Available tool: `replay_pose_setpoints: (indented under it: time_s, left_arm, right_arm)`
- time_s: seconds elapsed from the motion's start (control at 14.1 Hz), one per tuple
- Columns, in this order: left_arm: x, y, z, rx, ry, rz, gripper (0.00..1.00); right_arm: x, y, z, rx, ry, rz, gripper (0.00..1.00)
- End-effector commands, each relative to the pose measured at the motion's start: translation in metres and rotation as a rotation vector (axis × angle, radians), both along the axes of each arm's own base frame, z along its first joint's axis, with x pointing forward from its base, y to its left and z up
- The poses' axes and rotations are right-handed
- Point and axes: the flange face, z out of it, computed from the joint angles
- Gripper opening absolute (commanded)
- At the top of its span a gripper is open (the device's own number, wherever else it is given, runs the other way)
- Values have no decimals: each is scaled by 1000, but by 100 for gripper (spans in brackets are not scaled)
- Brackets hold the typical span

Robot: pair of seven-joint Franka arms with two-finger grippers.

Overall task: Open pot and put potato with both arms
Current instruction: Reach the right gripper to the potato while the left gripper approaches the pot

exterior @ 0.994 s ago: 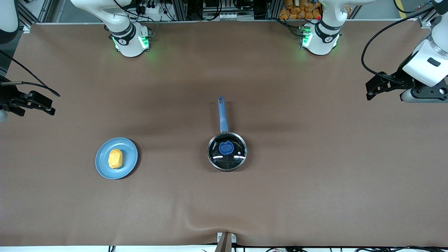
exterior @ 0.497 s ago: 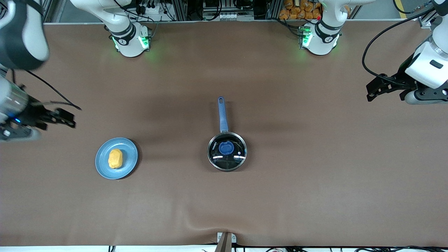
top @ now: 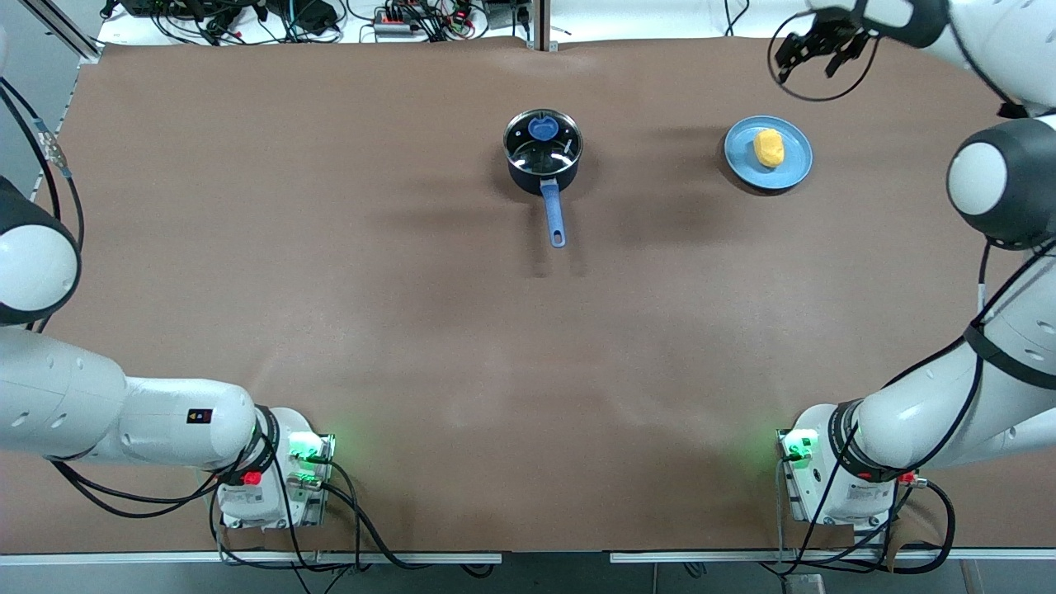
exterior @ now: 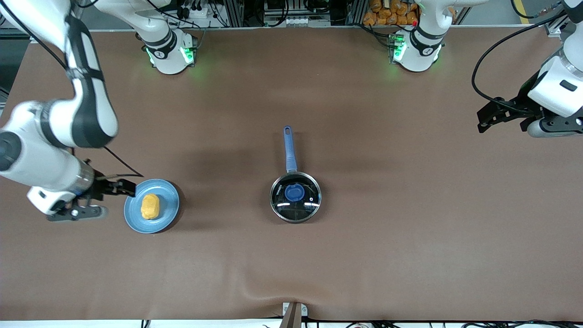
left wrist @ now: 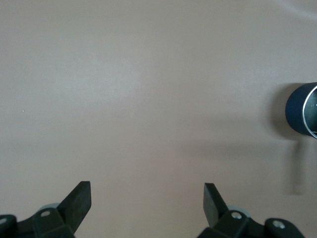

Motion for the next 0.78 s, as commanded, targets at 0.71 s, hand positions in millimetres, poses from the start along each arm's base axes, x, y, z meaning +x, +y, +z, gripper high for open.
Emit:
replay_pose_setpoints:
  time_s: [0.71]
  left_arm:
    - [12,-20,-26,-26,39,-11,100]
  right_arm:
    - [1,-3,-160,-12,-11,42,100]
